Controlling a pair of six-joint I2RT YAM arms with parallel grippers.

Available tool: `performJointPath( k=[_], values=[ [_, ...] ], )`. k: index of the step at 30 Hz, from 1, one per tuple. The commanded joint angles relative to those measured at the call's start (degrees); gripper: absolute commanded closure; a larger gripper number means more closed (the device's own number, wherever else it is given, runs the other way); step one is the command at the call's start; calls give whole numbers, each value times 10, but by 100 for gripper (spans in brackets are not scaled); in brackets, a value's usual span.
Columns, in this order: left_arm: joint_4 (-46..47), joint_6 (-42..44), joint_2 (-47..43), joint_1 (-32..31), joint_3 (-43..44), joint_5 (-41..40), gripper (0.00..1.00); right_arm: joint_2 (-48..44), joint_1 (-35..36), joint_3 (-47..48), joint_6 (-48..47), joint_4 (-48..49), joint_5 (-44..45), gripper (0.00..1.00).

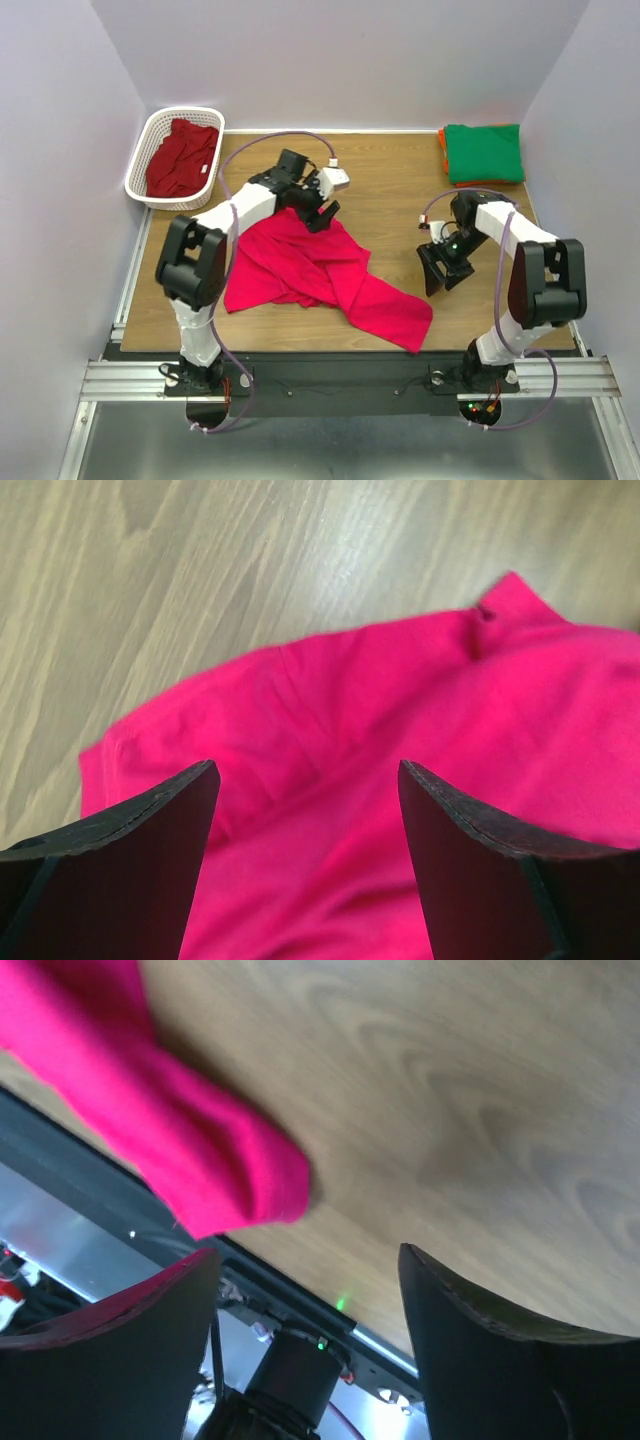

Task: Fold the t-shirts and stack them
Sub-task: Flatten the tshirt out

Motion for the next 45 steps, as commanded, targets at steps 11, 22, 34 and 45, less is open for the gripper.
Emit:
performJointPath(
  k=[11, 22, 34, 45],
  values=[
    [12, 50, 117, -40, 73, -120, 23, 95, 106, 0, 41, 77, 44, 40],
    [-42, 5, 127, 50, 88, -101, 86, 120, 112, -17, 6, 97, 124, 99],
    [-16, -142, 35, 153, -38, -121, 100, 171, 18, 180, -30, 116, 243, 99],
    [-38, -203, 5, 193, -86, -92, 86, 211, -6, 268, -32, 107, 258, 73]
  ],
)
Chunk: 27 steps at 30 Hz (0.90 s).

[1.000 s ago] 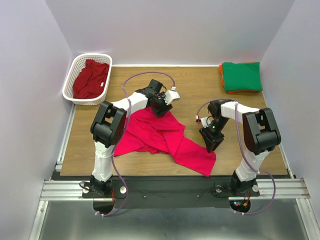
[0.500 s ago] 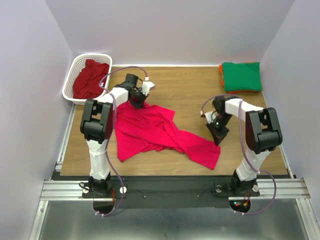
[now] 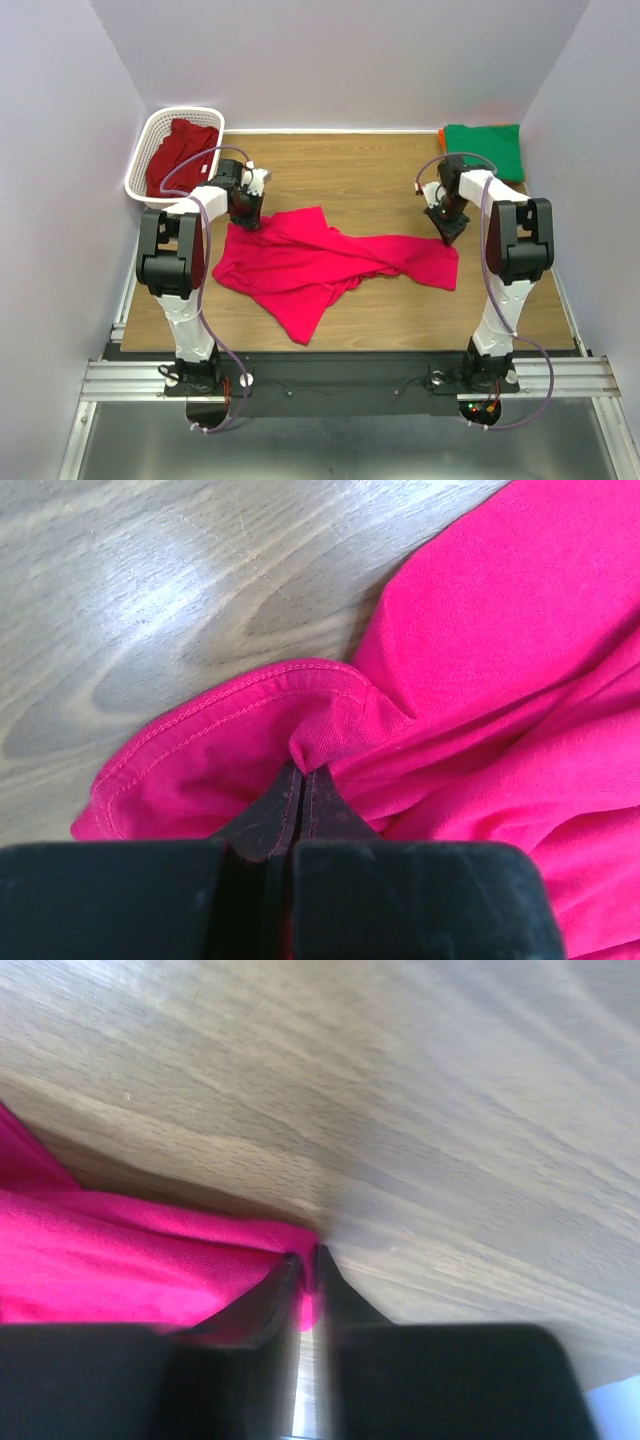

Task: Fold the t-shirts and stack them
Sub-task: Flatten the tshirt out

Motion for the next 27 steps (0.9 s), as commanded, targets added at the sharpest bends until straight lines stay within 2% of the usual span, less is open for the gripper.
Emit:
performJointPath(
  k=[1, 2, 3, 4, 7, 8, 9, 12, 15, 17, 18, 19, 20, 23, 26, 27],
  values=[
    [-24, -11, -29, 0, -5, 18, 83, -32, -9, 43, 3, -15, -13, 68],
    [-25, -11, -29, 0, -1, 21, 80, -49, -9, 47, -1, -23, -41, 63],
    [-27, -12, -26, 0, 4, 25, 77, -65, -9, 42, -7, -32, -59, 62],
    [-33, -11, -23, 0, 17, 31, 73, -108, -10, 32, -13, -35, -70, 55],
    [-49, -12, -7, 0, 35, 45, 70, -194, -9, -27, -73, -45, -118, 50],
    [-51, -11, -4, 0, 38, 46, 70, -210, -9, -46, -87, -53, -128, 51],
    [-51, -10, 0, 0, 39, 46, 69, -226, -8, -62, -97, -52, -127, 58],
    [-58, -7, 5, 0, 48, 50, 65, -266, 9, -130, -127, -52, -114, 68],
    [-63, -2, 1, 0, 52, 54, 56, -284, 34, -199, -136, -27, -95, 69],
    [-67, -2, -1, 0, 58, 54, 51, -288, 49, -243, -138, 12, -78, 61],
    [-70, 0, -1, 0, 58, 55, 50, -286, 50, -255, -138, 26, -72, 53],
    [-73, 1, -1, 0, 59, 55, 49, -284, 52, -264, -141, 43, -69, 41],
    [-76, 4, -3, 0, 61, 55, 48, -277, 53, -282, -141, 56, -60, 26],
    [-77, 5, -6, 0, 58, 53, 48, -274, 54, -295, -143, 71, -62, 25],
    [-76, 8, -11, 0, 53, 50, 48, -284, 60, -304, -145, 78, -63, 31],
    [-76, 7, -10, 0, 52, 48, 48, -287, 62, -305, -144, 80, -63, 37]
  ],
)
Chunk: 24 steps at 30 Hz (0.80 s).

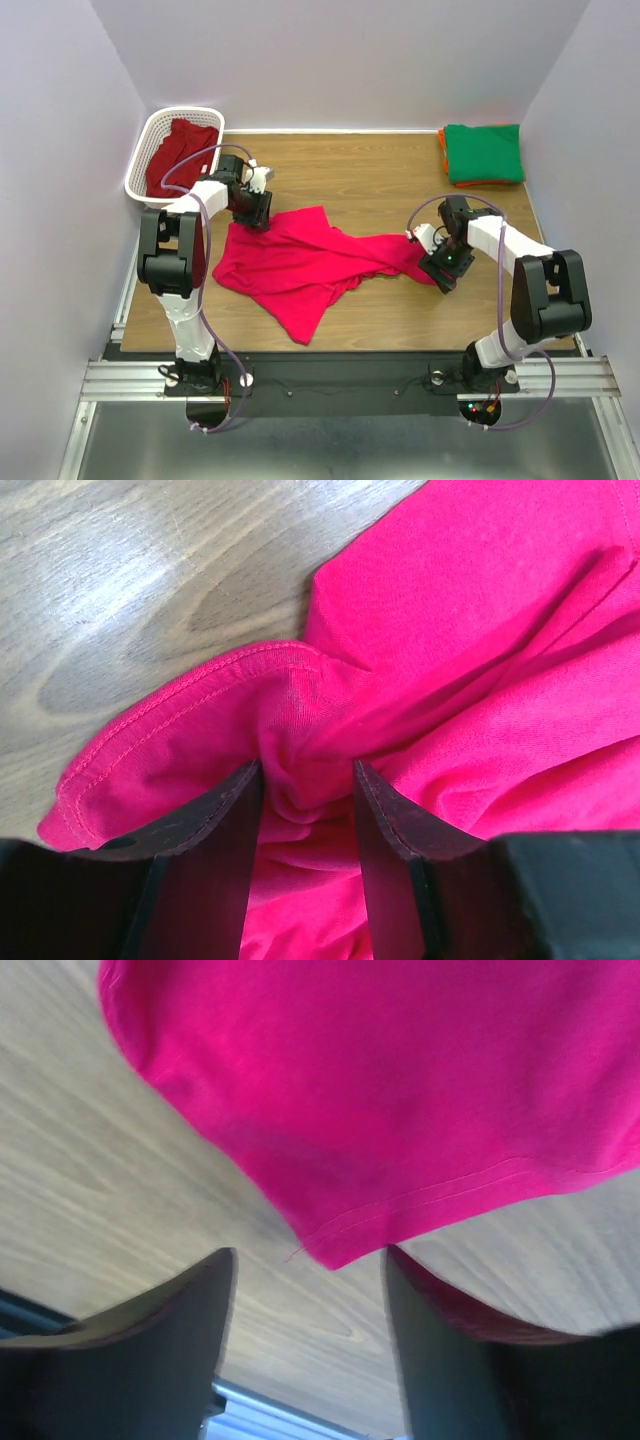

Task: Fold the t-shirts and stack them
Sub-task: Flatten the tshirt out

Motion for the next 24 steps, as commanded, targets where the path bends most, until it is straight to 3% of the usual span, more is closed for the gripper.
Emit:
performJointPath(
  k=[1, 3, 11, 14, 21, 23, 24],
  values=[
    [-14, 10, -16, 0, 11, 6, 48, -25, 10, -3, -12, 45, 8, 40],
    [-13, 9, -17, 0, 11, 7, 48, -33, 17, -7, -8, 44, 4, 47],
    [-13, 9, -23, 0, 15, 14, 48, -34, 40, -35, -7, 50, 6, 52],
    [-13, 15, -40, 0, 19, 22, 48, -25, 39, -52, -8, 71, 21, 58],
    [-27, 42, -56, -6, 56, 27, 48, -21, 39, -104, -17, 123, 74, 59],
    [-34, 54, -60, -10, 75, 36, 48, -21, 39, -108, -16, 126, 70, 67],
    [-28, 66, -69, -15, 86, 40, 48, -17, 40, -108, -14, 126, 70, 76]
  ],
)
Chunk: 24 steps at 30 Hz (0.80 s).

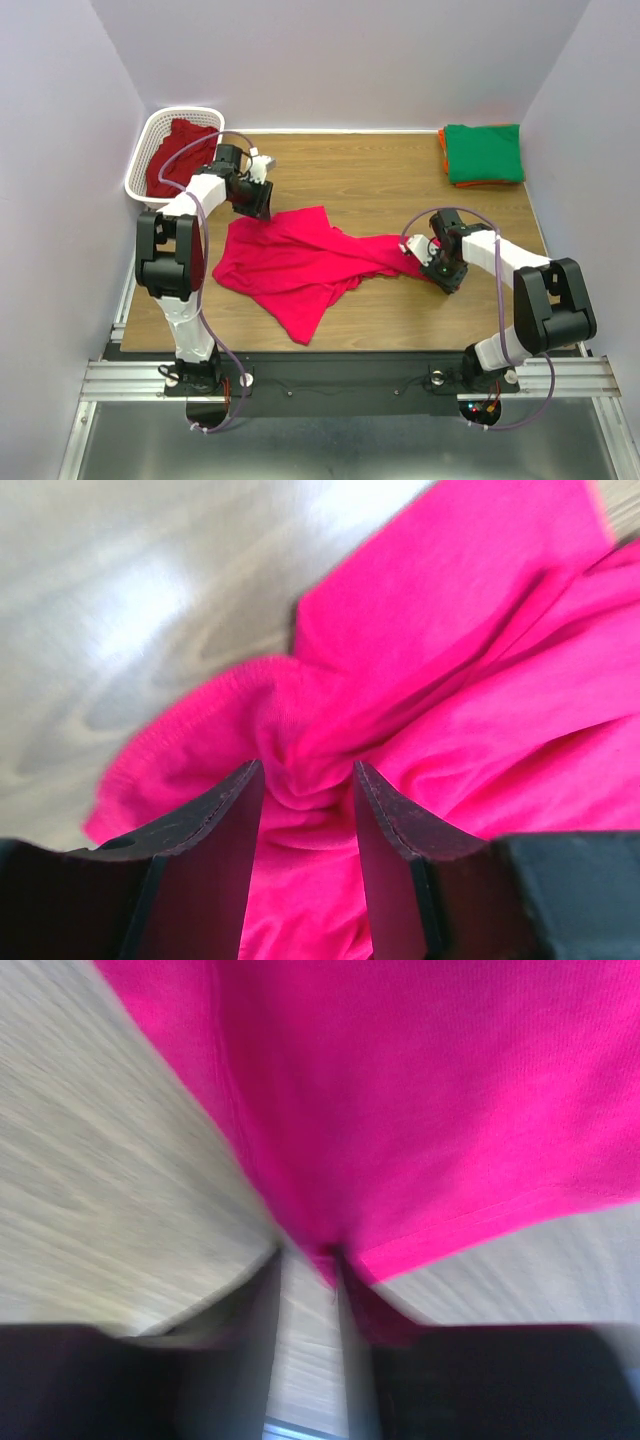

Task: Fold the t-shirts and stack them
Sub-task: Flatten the tshirt out

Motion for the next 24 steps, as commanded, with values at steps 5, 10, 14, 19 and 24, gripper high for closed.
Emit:
performJointPath(
  k=[5, 10, 14, 19, 24],
  values=[
    [21, 87, -55, -62, 75, 9, 45, 16, 1, -23, 2, 34, 12, 99],
    [23, 100, 6, -108, 115, 2, 43, 4, 0, -8, 9, 22, 8, 99],
    [45, 97, 61, -141, 163, -23, 40, -5, 0, -4, 11, 14, 5, 99],
    [52, 101, 118, -162, 204, -34, 36, -7, 0, 0, 19, 6, 5, 99],
    [53, 113, 148, -177, 213, -48, 33, -8, 0, -4, 22, 3, 5, 99]
  ],
)
